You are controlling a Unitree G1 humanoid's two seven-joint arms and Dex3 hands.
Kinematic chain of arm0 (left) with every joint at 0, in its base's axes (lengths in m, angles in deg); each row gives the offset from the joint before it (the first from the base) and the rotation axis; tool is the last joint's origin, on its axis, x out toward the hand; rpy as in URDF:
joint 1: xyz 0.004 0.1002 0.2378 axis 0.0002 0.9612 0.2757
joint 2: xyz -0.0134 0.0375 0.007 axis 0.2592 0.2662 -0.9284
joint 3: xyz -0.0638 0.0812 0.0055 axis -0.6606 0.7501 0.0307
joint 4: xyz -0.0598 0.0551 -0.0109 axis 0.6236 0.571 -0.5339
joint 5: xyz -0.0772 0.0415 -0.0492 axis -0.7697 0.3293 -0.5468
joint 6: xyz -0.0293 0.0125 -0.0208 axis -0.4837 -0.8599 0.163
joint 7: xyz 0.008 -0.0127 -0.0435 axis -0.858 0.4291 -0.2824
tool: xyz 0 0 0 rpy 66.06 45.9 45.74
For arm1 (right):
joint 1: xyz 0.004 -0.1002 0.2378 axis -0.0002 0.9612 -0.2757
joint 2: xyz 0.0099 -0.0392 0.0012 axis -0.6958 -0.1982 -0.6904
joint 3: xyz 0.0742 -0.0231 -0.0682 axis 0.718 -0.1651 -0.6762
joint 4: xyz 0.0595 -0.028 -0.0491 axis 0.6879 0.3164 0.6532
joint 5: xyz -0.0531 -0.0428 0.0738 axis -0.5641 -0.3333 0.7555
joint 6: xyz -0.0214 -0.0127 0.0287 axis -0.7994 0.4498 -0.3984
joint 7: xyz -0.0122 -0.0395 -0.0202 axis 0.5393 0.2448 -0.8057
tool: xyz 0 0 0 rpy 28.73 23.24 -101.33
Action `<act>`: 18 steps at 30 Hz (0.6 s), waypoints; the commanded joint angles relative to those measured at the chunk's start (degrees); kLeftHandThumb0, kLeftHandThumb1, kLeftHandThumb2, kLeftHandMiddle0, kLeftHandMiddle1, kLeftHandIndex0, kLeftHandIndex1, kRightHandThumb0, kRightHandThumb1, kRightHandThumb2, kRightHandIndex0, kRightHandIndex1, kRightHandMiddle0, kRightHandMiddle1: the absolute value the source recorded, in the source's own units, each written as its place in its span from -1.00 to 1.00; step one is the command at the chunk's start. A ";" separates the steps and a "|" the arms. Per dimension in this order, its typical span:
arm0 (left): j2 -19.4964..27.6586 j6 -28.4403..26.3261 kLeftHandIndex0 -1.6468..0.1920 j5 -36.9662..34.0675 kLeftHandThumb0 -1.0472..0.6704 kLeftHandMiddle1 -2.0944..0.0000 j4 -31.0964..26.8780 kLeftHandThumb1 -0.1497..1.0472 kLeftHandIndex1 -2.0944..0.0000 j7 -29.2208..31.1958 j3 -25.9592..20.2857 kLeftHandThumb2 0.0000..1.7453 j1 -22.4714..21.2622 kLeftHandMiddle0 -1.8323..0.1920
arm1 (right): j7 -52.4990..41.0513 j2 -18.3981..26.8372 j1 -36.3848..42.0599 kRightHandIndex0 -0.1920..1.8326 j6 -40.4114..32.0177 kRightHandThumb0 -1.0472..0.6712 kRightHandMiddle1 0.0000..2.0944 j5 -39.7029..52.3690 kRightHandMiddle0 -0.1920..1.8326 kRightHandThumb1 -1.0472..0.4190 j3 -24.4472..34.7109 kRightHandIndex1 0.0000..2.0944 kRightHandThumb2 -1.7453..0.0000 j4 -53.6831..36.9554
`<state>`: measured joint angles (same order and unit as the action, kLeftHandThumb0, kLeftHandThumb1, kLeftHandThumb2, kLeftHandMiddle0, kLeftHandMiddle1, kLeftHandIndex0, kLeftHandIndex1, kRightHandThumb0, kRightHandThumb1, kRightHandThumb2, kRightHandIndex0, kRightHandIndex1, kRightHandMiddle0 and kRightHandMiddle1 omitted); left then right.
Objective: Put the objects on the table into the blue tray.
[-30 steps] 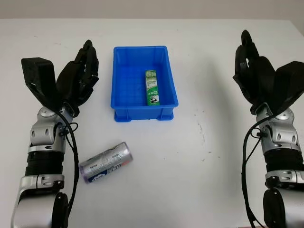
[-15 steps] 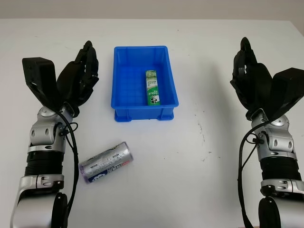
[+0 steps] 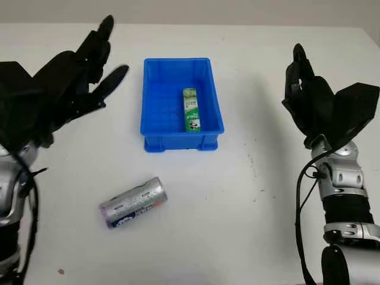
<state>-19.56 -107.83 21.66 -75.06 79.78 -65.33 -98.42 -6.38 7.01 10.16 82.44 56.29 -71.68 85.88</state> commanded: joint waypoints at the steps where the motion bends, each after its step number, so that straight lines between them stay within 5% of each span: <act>1: 3.50 -4.30 0.95 -0.48 -0.71 0.95 -6.35 1.00 0.96 1.69 -1.37 -0.80 2.42 0.94 | 0.22 -0.26 -0.61 -1.00 0.45 -0.68 -1.00 -0.18 -1.00 -1.00 -0.03 -1.00 0.17 0.00; 9: 13.85 -26.66 0.96 -4.66 -0.63 0.95 -21.94 0.92 0.96 7.62 -10.68 -0.93 7.25 0.94 | 0.35 -0.37 -0.43 -1.00 1.20 -0.71 -1.00 -1.21 -1.00 -1.00 -0.39 -1.00 0.17 0.55; 18: 18.10 -34.43 0.96 -7.32 -0.62 0.96 -32.19 0.95 0.95 14.31 -20.81 -0.94 18.39 0.95 | 0.44 -1.46 -0.99 -1.00 1.05 -0.70 -1.00 -0.43 -1.00 -1.00 -0.36 -1.00 0.18 1.17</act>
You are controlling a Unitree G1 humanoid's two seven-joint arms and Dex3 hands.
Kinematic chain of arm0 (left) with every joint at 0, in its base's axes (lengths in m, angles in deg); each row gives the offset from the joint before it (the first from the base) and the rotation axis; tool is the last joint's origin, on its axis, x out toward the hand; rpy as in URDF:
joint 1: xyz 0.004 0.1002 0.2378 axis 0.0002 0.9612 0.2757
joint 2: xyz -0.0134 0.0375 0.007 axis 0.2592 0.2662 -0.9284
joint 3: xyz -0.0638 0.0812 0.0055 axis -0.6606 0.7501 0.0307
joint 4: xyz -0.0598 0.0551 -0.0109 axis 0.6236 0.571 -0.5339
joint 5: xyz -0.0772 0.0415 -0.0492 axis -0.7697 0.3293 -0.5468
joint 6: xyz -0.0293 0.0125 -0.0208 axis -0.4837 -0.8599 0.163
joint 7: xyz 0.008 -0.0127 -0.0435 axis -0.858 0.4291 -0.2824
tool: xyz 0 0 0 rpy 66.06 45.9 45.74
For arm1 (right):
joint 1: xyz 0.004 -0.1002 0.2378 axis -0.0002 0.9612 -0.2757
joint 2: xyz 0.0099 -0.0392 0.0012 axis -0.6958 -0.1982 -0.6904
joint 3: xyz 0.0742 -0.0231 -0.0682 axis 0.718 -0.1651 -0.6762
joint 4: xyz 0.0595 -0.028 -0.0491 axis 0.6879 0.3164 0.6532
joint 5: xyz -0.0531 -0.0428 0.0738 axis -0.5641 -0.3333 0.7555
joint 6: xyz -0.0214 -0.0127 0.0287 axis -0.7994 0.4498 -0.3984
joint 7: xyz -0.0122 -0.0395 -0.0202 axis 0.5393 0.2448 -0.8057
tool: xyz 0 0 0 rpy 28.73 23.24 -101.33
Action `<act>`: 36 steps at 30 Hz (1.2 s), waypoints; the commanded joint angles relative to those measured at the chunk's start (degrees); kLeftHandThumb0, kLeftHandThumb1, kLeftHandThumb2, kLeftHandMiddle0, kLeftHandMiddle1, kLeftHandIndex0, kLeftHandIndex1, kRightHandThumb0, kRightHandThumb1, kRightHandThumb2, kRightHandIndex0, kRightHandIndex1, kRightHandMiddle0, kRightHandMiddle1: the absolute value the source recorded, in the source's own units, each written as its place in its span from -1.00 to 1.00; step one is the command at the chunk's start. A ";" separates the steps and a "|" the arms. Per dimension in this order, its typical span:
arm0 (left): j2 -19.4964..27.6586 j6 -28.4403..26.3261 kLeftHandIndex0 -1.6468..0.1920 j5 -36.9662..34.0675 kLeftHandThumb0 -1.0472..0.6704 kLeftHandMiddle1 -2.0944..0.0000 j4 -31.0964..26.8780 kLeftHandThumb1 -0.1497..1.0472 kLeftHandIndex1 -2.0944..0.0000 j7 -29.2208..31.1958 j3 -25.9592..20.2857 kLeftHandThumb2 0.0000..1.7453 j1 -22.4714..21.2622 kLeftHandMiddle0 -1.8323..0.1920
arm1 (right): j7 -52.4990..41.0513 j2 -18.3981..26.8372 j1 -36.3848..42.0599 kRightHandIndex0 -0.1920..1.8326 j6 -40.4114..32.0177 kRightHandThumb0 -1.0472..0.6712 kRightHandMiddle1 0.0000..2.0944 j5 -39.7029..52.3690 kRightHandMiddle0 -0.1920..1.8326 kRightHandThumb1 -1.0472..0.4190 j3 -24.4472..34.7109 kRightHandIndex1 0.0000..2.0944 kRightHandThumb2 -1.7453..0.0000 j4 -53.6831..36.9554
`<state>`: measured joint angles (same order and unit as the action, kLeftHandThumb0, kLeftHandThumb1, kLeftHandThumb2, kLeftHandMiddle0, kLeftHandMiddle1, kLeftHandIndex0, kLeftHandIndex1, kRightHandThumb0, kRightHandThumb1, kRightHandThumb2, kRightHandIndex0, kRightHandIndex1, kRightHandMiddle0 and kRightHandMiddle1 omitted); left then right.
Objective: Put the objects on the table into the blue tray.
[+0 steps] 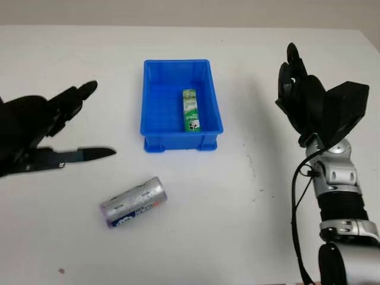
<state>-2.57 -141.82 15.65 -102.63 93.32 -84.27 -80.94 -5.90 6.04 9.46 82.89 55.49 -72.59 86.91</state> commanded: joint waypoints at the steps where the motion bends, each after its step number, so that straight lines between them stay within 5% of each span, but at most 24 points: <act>1: 1.19 -0.19 0.96 -1.87 -0.62 0.94 -4.90 0.94 0.95 0.92 -2.46 -0.94 1.85 0.93 | -0.23 -0.54 -0.35 -1.00 0.40 -0.69 -1.00 0.69 -1.00 -1.00 0.62 -1.00 0.18 0.14; 13: 2.92 0.06 0.98 -15.27 -0.64 0.96 -5.00 0.96 0.96 -5.86 -2.53 -0.93 9.96 0.97 | -0.01 -1.41 -1.25 -1.00 1.06 -0.68 -1.00 1.56 -1.00 -1.00 0.88 -1.00 0.17 1.29; 36: 3.44 6.90 1.00 -18.12 -0.62 0.97 -5.00 0.92 0.98 -24.23 16.74 -0.93 9.84 1.00 | 0.36 -1.40 -0.64 -1.00 0.59 -0.70 -1.00 1.66 -1.00 -1.00 1.49 -1.00 0.18 -0.17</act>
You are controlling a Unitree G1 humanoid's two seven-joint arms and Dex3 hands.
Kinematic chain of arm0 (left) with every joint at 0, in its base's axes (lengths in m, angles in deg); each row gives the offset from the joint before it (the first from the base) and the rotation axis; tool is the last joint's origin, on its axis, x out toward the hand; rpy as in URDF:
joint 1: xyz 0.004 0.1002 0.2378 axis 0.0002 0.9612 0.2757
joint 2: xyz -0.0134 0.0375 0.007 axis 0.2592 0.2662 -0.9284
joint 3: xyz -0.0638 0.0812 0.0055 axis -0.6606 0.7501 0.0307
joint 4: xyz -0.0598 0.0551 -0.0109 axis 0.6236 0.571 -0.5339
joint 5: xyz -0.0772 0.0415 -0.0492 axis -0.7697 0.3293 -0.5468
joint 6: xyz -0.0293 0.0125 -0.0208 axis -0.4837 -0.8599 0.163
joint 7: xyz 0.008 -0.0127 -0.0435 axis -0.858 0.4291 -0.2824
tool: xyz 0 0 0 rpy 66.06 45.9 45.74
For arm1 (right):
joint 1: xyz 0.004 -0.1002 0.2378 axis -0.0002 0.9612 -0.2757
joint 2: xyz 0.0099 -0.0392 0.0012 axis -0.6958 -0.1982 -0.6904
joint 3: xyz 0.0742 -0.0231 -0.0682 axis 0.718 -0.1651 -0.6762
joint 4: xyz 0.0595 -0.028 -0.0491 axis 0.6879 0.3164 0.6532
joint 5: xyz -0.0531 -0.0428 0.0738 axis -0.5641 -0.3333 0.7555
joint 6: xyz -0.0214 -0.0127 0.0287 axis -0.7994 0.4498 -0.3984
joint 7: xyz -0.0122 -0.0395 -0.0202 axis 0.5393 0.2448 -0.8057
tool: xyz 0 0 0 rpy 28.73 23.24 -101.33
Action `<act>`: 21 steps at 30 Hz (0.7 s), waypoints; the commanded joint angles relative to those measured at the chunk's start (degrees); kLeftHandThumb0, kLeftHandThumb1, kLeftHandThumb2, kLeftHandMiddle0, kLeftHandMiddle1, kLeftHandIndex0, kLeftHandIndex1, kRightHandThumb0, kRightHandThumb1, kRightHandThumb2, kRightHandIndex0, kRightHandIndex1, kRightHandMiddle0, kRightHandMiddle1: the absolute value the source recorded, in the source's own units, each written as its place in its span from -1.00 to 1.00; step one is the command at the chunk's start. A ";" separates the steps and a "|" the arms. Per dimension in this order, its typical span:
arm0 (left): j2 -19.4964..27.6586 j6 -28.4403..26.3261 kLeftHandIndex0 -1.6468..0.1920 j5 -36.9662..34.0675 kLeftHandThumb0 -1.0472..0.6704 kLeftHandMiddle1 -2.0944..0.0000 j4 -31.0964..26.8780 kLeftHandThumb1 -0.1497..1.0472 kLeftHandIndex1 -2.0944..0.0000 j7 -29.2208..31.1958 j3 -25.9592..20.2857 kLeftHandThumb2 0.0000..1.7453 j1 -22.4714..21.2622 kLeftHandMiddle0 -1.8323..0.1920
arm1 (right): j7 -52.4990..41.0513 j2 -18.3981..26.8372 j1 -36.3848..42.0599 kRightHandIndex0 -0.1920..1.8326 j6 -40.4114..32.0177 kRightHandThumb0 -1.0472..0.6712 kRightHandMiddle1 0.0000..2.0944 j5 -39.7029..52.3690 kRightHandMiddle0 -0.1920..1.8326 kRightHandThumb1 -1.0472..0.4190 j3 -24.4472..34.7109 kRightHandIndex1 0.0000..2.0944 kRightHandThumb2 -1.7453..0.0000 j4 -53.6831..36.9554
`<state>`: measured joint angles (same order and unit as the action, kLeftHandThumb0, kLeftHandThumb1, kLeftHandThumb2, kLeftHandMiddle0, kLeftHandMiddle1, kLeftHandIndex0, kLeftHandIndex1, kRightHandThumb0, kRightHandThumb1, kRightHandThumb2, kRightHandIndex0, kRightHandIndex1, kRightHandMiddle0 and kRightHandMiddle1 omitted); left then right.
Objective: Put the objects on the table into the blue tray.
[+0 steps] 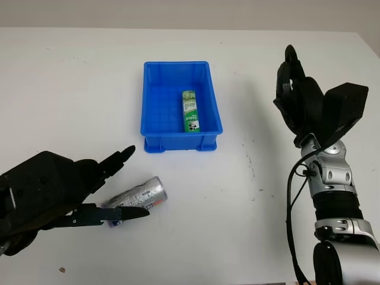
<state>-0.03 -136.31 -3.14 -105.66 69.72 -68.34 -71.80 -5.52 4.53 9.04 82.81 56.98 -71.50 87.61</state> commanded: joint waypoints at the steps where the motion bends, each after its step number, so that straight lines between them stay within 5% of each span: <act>1: 1.43 2.85 0.99 1.89 -0.63 0.97 -1.97 0.93 0.98 -1.19 1.69 -0.93 1.29 0.99 | -0.07 0.01 -0.27 -1.00 0.88 -0.69 -1.00 0.23 -1.00 -1.00 0.41 -1.00 0.18 -0.76; 7: 3.87 16.89 0.87 21.51 -0.67 0.91 -1.97 0.95 0.92 -5.74 9.97 -0.93 9.11 0.84 | -0.59 -0.38 -0.34 -1.00 0.11 -0.70 -1.00 1.28 -1.00 -1.00 0.67 -1.00 0.18 -0.96; 11: 0.44 21.11 0.72 31.86 -0.50 0.88 -1.97 0.82 0.88 -7.32 13.97 -0.96 11.56 0.65 | -0.18 -0.13 0.01 -1.00 0.15 -0.70 -1.00 0.90 -1.00 -1.00 0.49 -1.00 0.18 -1.30; 12: -0.01 22.37 0.60 35.10 -0.43 -0.05 -1.86 0.73 0.87 -7.94 15.30 -0.94 12.01 0.78 | -0.29 -0.06 0.11 -1.00 0.40 -0.69 -1.00 0.93 -1.00 -1.00 0.53 -1.00 0.17 -1.29; 14: 0.55 27.34 0.43 43.42 -0.37 -0.62 -0.51 0.69 0.82 -8.64 17.81 -0.93 13.41 0.70 | -0.49 -0.02 0.23 -1.00 0.67 -0.70 -1.00 1.15 -1.00 -1.00 0.71 -1.00 0.18 -1.28; 17: 2.40 34.93 0.24 57.95 -0.36 -0.54 2.45 0.82 0.63 -7.82 20.43 -0.93 15.44 0.54 | -0.47 -0.23 0.22 -1.00 0.67 -0.71 -1.00 1.39 -1.00 -1.00 0.89 -1.00 0.20 -1.29; 19: 3.51 38.43 0.36 67.48 -0.36 -0.87 3.84 0.88 0.11 -4.91 21.44 -0.94 15.72 0.60 | -0.66 -0.26 0.30 -1.00 0.25 -0.70 -1.00 1.68 -1.00 -1.00 1.04 -1.00 0.21 -1.55; 21: 2.62 41.04 0.46 74.12 -0.36 -0.97 4.59 0.92 -0.22 -1.41 21.71 -0.94 15.30 0.60 | -0.72 -0.29 0.27 -1.00 -0.27 -0.69 -1.00 1.94 -1.00 -1.00 1.20 -1.00 0.21 -1.65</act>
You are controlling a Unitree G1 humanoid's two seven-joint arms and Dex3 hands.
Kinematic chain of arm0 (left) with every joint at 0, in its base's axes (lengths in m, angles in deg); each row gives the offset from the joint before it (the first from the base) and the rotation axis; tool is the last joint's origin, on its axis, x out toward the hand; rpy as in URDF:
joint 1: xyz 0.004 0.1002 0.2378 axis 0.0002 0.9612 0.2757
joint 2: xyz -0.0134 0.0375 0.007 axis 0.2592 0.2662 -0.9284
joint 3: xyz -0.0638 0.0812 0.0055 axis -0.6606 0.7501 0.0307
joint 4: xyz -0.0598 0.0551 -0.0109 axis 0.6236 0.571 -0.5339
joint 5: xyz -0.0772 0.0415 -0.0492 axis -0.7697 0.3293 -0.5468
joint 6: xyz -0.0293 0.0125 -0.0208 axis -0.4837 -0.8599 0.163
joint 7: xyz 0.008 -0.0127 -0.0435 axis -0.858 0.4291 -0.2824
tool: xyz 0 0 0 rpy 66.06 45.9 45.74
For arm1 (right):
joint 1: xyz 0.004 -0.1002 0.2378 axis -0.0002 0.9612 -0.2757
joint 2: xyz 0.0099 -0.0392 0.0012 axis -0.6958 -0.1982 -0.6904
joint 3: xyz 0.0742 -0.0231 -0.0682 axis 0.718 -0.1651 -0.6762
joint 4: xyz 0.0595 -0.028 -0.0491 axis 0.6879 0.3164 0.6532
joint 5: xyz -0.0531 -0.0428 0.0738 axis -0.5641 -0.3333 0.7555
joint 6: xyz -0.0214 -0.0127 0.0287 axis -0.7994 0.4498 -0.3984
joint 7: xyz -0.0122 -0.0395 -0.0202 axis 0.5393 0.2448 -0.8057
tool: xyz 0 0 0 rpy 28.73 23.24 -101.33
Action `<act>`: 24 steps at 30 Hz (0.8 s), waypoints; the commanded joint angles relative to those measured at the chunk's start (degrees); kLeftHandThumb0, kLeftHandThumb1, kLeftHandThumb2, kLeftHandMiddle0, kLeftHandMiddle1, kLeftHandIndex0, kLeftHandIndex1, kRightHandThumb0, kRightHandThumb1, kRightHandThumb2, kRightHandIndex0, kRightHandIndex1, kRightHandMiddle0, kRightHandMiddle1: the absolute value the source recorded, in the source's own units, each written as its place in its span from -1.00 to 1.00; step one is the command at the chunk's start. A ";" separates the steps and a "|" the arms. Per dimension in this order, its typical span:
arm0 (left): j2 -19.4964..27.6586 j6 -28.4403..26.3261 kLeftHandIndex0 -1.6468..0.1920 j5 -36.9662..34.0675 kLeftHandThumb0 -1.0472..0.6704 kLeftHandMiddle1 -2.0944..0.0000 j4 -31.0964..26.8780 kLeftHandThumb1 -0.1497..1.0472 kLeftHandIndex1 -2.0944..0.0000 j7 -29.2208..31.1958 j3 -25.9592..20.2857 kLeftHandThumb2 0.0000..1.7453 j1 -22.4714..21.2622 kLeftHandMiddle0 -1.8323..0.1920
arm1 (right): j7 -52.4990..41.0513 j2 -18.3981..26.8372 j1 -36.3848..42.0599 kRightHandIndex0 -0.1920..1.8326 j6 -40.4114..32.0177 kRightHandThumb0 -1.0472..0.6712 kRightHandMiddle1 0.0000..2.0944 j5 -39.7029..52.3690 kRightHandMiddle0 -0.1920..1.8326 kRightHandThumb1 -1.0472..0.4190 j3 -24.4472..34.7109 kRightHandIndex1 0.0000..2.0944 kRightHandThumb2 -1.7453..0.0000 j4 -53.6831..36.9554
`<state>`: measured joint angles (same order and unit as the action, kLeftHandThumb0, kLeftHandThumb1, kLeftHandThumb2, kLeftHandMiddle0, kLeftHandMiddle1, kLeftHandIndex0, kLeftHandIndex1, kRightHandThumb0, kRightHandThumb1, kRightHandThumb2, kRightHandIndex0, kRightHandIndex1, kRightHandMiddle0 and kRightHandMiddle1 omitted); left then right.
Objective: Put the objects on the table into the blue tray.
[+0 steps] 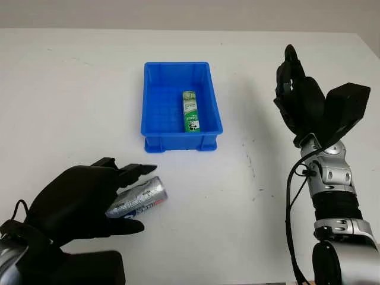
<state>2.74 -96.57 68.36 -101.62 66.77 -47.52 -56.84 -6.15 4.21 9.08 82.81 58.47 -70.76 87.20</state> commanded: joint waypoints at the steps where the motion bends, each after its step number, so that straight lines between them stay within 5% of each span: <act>1: -0.89 2.68 0.50 5.44 -0.37 -0.99 0.89 0.94 -0.38 3.02 0.85 -0.93 0.12 0.58 | -0.22 0.06 0.21 -1.00 -0.28 -0.69 -1.00 0.52 -1.00 -1.00 0.49 -1.00 0.21 -1.24; 5: -4.69 8.20 0.65 12.88 -0.36 -1.00 2.44 1.00 -0.86 7.27 0.29 -0.80 -1.24 0.51 | -0.84 -0.03 -0.14 -1.00 0.61 -0.69 -1.00 0.81 -1.00 -1.00 0.64 -1.00 0.21 -0.37; 17: -15.21 19.04 0.67 16.93 -0.25 -1.00 5.28 1.00 -1.00 14.10 -4.48 -0.72 -6.63 0.26 | -0.40 -0.07 -0.25 -1.00 0.34 -0.68 -1.00 1.00 -1.00 -1.00 0.82 -1.00 0.24 -0.26; 20: -16.52 20.67 0.70 12.61 -0.24 -1.00 5.88 1.00 -1.00 15.88 -6.51 -0.66 -9.86 0.28 | -1.23 0.10 -0.42 -1.00 0.29 -0.67 -1.00 1.32 -1.00 -1.00 0.69 -1.00 0.23 0.03; 24: -20.33 21.80 0.68 -0.34 -0.19 -1.00 8.10 1.00 -1.00 13.65 -11.62 -0.74 -19.75 0.22 | -1.94 0.01 -0.54 -1.00 0.56 -0.66 -1.00 1.85 -1.00 -1.00 0.83 -1.00 0.23 0.43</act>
<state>-16.63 -74.98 70.62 -93.42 81.31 -56.90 -72.94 -7.95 4.17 9.03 83.00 60.07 -70.43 87.66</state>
